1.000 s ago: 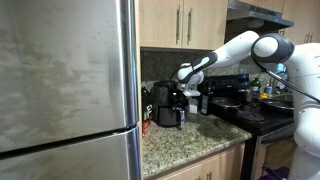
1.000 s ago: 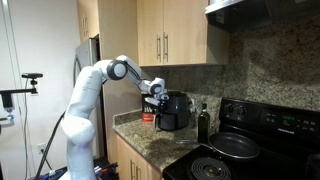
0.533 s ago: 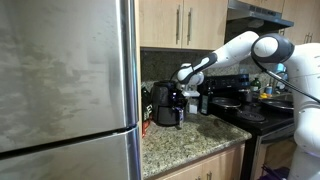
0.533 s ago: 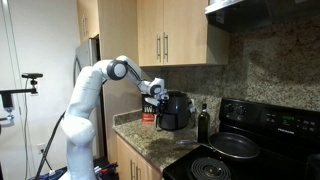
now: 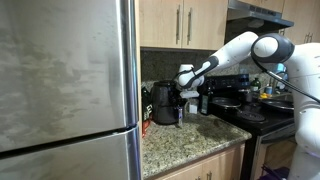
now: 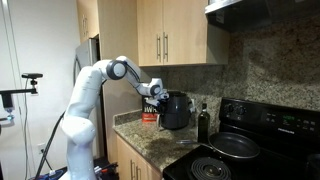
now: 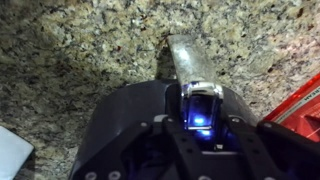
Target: Open the airfryer
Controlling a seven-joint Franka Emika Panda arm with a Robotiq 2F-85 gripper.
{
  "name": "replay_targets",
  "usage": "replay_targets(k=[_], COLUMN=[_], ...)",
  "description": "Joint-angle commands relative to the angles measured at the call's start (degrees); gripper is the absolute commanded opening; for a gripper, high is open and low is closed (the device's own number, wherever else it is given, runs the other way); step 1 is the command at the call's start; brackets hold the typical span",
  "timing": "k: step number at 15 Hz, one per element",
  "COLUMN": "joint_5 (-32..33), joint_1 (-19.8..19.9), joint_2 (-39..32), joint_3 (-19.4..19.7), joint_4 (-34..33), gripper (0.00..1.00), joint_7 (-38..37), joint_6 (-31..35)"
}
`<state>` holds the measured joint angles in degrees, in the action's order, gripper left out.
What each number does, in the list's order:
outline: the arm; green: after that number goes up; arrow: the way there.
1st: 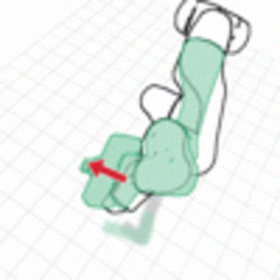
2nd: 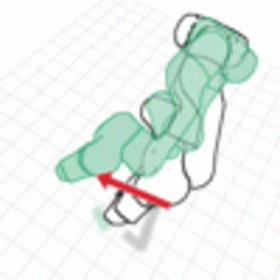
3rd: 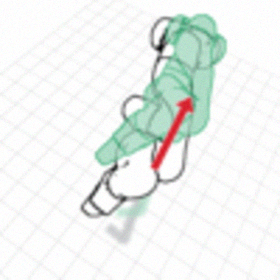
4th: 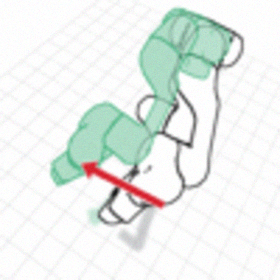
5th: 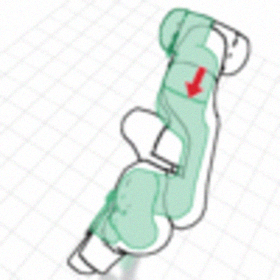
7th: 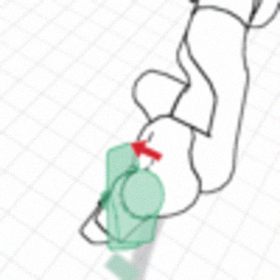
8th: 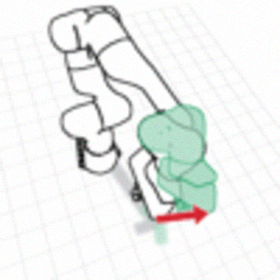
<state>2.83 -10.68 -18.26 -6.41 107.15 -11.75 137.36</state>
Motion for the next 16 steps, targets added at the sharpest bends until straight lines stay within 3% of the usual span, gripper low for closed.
replay_targets(k=[1,8,16], joint_5=[-1.70,-13.24,-18.47], joint_1=[-0.42,1.25,1.91], joint_2=[0.82,-0.88,-2.88], joint_3=[-0.09,-1.56,-1.13], joint_4=[-1.07,-6.65,-10.90], gripper=[0.10,0.10,0.10], joint_7=[-1.88,0.47,0.39], joint_6=[-9.10,-30.57,-44.78])
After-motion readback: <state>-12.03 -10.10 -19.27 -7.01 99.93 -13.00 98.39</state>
